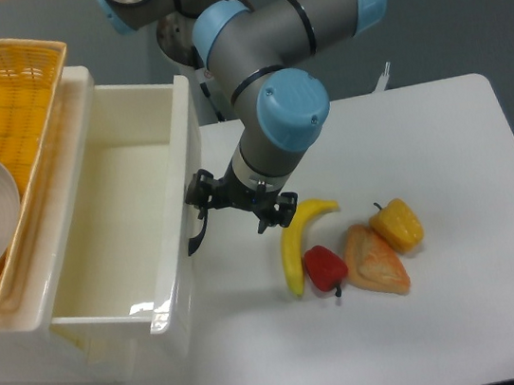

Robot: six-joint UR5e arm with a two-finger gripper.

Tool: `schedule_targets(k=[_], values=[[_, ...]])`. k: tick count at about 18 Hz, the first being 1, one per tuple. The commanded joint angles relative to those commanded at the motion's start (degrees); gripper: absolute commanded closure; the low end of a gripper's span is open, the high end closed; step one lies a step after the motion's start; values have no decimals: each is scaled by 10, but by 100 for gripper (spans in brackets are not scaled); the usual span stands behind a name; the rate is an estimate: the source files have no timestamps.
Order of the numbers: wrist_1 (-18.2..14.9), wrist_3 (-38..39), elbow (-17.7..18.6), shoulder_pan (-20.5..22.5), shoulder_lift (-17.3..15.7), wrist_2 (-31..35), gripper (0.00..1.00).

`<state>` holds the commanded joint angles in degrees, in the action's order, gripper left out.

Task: Slide the top white drawer open
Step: 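Keep pulling the drawer outward until it is fully extended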

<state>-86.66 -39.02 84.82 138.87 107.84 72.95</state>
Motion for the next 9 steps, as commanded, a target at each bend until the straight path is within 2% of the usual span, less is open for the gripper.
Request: schedule_targets(k=[9], values=[[0,-25,-3,6,1,8,0]])
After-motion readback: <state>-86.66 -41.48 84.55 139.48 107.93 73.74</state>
